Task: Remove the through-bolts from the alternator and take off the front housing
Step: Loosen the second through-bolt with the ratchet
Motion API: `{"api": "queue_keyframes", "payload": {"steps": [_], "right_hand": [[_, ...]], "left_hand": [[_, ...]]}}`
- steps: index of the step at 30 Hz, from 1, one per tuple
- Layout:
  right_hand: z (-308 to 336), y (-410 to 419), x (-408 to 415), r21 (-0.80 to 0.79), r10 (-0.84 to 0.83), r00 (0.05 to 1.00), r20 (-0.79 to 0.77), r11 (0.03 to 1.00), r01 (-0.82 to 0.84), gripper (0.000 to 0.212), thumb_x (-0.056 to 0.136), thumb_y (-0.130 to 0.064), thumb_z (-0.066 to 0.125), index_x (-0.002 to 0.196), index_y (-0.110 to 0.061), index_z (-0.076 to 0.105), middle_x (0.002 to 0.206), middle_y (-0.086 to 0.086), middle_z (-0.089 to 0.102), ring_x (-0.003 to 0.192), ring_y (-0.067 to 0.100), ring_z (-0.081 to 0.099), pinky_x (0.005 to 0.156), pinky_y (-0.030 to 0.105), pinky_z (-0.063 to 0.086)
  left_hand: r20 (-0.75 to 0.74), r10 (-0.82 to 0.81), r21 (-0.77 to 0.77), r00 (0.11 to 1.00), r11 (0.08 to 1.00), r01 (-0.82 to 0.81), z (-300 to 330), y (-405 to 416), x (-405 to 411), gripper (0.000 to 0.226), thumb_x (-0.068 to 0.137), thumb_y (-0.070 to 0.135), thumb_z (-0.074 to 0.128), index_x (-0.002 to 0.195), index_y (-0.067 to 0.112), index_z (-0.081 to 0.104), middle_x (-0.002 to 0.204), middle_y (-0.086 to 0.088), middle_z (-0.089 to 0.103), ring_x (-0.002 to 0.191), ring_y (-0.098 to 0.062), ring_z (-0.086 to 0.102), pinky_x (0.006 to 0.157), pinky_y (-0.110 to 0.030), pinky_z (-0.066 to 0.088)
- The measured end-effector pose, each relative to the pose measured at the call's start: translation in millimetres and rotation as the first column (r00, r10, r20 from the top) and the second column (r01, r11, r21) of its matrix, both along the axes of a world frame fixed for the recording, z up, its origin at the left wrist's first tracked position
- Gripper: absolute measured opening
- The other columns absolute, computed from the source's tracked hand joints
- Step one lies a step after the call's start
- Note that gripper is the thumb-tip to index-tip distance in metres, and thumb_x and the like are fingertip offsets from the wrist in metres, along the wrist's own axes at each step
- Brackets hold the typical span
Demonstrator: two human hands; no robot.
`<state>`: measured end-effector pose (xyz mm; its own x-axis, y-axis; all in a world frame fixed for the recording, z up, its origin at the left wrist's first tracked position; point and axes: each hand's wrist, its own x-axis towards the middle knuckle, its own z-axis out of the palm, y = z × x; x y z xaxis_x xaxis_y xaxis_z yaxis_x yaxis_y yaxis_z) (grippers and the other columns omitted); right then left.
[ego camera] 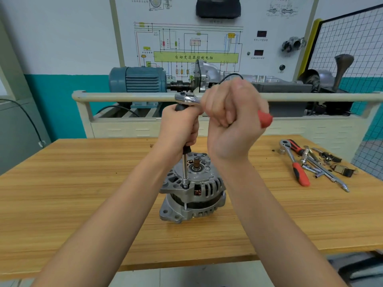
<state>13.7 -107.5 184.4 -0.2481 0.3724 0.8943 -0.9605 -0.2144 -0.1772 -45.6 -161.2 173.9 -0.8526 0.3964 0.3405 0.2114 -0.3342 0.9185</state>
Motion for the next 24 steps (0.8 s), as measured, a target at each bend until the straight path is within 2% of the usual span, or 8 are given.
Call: {"api": "queue_keyframes", "payload": {"steps": [2, 4, 8, 11, 14, 16, 20, 24], "right_hand": [[-4, -8, 3, 0.059, -0.189, 0.981, -0.044, 0.98, 0.191, 0.028, 0.082, -0.011, 0.045, 0.059, -0.028, 0.045, 0.051, -0.009, 0.039, 0.043, 0.01, 0.029, 0.049, 0.03, 0.022], [-6, -8, 2, 0.069, -0.215, 0.975, -0.054, 0.973, 0.218, 0.029, 0.082, -0.012, 0.045, 0.058, -0.028, 0.042, 0.051, -0.009, 0.038, 0.043, 0.01, 0.029, 0.049, 0.031, 0.022], [4, 9, -3, 0.012, 0.167, 0.986, 0.015, 0.986, -0.167, 0.046, 0.083, -0.005, 0.039, 0.042, -0.025, 0.033, 0.037, -0.009, 0.03, 0.036, 0.007, 0.025, 0.046, 0.026, 0.02], [10, 30, -9, -0.2, 0.525, 0.845, 0.104, 0.843, -0.499, 0.05, 0.084, -0.009, 0.038, 0.034, -0.018, 0.037, 0.033, -0.004, 0.02, 0.036, 0.012, 0.013, 0.042, 0.023, 0.021], [11, 43, -18, -0.417, 0.714, 0.695, 0.08, 0.658, -0.628, 0.047, 0.08, -0.015, 0.039, 0.034, -0.016, 0.032, 0.03, -0.004, 0.023, 0.038, 0.011, 0.008, 0.04, 0.022, 0.017], [12, 46, -22, -0.484, 0.745, 0.665, 0.041, 0.597, -0.639, 0.047, 0.08, -0.015, 0.039, 0.034, -0.016, 0.031, 0.029, -0.004, 0.023, 0.038, 0.01, 0.007, 0.04, 0.022, 0.016], [9, 38, -14, -0.41, 0.643, 0.762, 0.077, 0.717, -0.563, 0.047, 0.081, -0.013, 0.039, 0.035, -0.017, 0.032, 0.031, -0.004, 0.024, 0.037, 0.012, 0.01, 0.04, 0.022, 0.02], [4, 22, -1, -0.158, 0.359, 0.929, 0.084, 0.926, -0.344, 0.048, 0.088, -0.007, 0.031, 0.043, -0.021, 0.023, 0.034, -0.007, 0.031, 0.037, 0.012, 0.016, 0.044, 0.025, 0.023]], "left_hand": [[-0.011, 0.054, -0.018, 0.999, 0.998, -0.054, 0, 1, 1, 0.043, 0.087, 0.0, 0.049, 0.051, 0.019, 0.034, 0.036, 0.007, 0.032, 0.036, -0.01, 0.025, 0.04, -0.016, 0.019], [-0.033, 0.042, -0.027, 0.999, 0.999, -0.043, -1, 0, 2, 0.041, 0.087, 0.0, 0.049, 0.054, 0.018, 0.033, 0.037, 0.008, 0.032, 0.036, -0.009, 0.024, 0.04, -0.016, 0.019], [-0.057, -0.174, -0.012, 0.983, 0.985, 0.174, -2, -10, -4, 0.044, 0.086, -0.004, 0.051, 0.052, 0.016, 0.032, 0.037, 0.006, 0.025, 0.031, -0.008, 0.019, 0.036, -0.015, 0.019], [-0.079, -0.36, -0.008, 0.93, 0.933, 0.36, 0, -18, -10, 0.037, 0.08, 0.004, 0.056, 0.049, 0.016, 0.042, 0.039, 0.003, 0.03, 0.032, -0.01, 0.025, 0.038, -0.018, 0.023], [-0.111, -0.423, -0.054, 0.899, 0.906, 0.42, 1, -16, -8, 0.032, 0.077, 0.011, 0.057, 0.048, 0.017, 0.045, 0.038, 0.003, 0.031, 0.03, -0.01, 0.026, 0.038, -0.018, 0.022], [-0.1, -0.43, -0.084, 0.897, 0.902, 0.424, 2, -13, -7, 0.036, 0.078, 0.012, 0.057, 0.047, 0.017, 0.041, 0.035, 0.005, 0.028, 0.028, -0.008, 0.022, 0.036, -0.016, 0.017], [-0.057, -0.328, -0.069, 0.943, 0.943, 0.324, 2, -11, -7, 0.05, 0.089, 0.004, 0.052, 0.044, 0.017, 0.037, 0.034, 0.005, 0.024, 0.027, -0.007, 0.016, 0.035, -0.012, 0.015], [-0.058, -0.127, -0.046, 0.99, 0.991, 0.125, 1, -4, -1, 0.047, 0.088, 0.0, 0.051, 0.048, 0.016, 0.033, 0.035, 0.005, 0.023, 0.028, -0.009, 0.016, 0.036, -0.012, 0.015]]}}
